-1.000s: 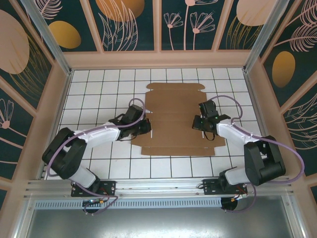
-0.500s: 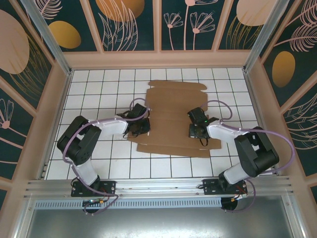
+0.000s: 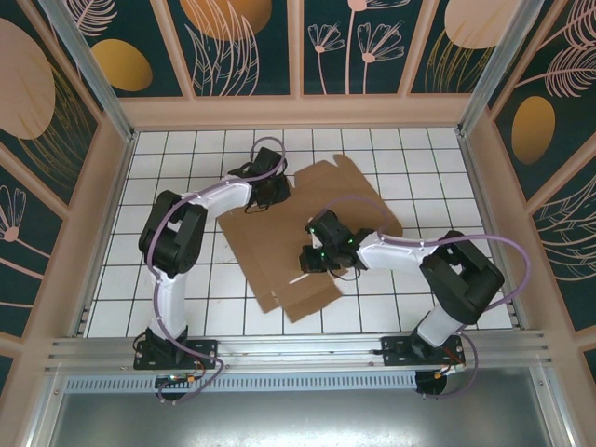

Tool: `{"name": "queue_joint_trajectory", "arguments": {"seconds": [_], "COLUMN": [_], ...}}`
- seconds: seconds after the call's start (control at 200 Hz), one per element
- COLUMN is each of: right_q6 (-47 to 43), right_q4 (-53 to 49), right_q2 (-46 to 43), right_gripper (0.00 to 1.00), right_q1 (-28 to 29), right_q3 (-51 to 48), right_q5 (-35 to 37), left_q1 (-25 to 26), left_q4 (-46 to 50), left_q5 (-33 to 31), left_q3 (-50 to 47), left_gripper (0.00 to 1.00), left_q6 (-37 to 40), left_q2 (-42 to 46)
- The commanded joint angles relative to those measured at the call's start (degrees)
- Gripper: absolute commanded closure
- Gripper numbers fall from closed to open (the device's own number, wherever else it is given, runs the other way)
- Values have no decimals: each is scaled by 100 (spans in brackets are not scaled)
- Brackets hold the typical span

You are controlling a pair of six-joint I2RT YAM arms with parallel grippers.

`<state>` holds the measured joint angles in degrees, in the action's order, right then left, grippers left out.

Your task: Fold the paper box

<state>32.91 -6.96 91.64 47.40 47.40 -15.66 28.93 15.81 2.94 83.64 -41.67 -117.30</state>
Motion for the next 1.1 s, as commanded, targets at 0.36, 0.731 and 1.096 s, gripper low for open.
{"name": "queue_joint_trajectory", "arguments": {"seconds": [0.36, 0.731, 1.096], "right_q6": [-764, -1124, -681], "right_q4": [-423, -1133, -1244], "right_q2": [104, 1317, 406], "right_gripper": [100, 100, 100], "right_q1": [-2281, -2213, -1110], "right_q3": [1031, 1435, -103], "right_q5": [764, 2143, 2086], "left_q1": [79, 36, -271], "left_q4": [-828, 36, 630], "left_q5": [1411, 725, 95], "left_q3": [-2700, -2637, -543], "left_gripper": [100, 100, 100], "left_q6": [-526, -405, -306], "left_q2": [2178, 1420, -106]}}
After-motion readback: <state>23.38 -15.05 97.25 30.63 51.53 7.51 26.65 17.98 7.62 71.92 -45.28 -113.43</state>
